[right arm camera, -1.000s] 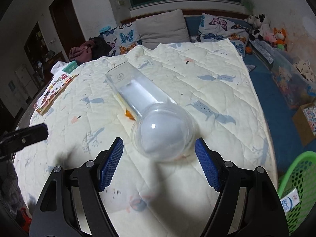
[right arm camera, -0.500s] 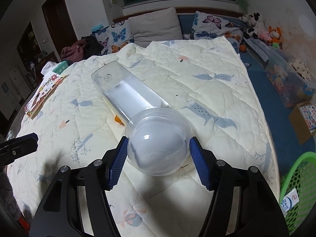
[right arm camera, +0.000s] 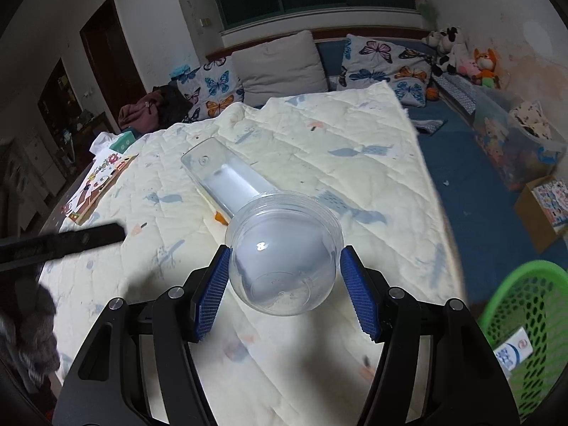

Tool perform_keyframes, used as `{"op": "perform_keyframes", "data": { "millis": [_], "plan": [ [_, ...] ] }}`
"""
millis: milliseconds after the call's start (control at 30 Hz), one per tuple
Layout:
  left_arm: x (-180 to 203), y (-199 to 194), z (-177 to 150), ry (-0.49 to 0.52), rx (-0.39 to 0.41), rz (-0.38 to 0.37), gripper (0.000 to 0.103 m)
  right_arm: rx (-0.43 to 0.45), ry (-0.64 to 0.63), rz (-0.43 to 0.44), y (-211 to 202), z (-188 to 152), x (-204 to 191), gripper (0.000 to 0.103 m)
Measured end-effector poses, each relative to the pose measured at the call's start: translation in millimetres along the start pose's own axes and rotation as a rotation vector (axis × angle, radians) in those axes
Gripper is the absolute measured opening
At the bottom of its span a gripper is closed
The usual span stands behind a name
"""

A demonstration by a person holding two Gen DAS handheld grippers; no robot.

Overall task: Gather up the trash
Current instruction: 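Grasp the clear bottle body with the left tool while the right tool holds the dome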

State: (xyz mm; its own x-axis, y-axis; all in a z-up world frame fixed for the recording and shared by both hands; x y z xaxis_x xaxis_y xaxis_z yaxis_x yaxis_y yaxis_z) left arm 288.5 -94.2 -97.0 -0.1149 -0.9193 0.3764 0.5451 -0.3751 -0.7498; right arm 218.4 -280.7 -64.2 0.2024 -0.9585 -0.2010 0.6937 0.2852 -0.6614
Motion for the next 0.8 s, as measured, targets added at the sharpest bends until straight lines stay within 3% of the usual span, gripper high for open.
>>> {"op": "perform_keyframes", "data": {
  "millis": [167, 367, 800],
  "plan": [
    [26, 20, 7, -0.055, -0.033, 0.007, 0.067, 0.004, 0.008, -0.012, -17, -13, 14, 0.063],
    [43, 48, 20, -0.140, -0.043, 0.067, 0.073, 0.017, 0.051, -0.006, -36, -28, 33, 0.063],
    [50, 89, 41, -0.334, -0.044, 0.197, 0.074, -0.003, 0.114, 0.000, -46, -57, 61, 0.064]
  ]
}}
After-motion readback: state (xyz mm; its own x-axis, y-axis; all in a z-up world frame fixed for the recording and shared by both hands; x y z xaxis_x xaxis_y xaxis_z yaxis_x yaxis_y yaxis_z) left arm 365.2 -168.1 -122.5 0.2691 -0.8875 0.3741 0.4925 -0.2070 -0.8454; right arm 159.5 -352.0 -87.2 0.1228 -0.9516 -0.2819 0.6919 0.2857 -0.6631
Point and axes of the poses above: each gripper's, at about its wrist camera, not at the fingertips, and y roughly the way its jaws point, x to its right, z to its top, the point moved 10 cm from there along y, roughly the way its jaws point, and after that the axes turned 1 degree about -y, right-handed, at the moved point
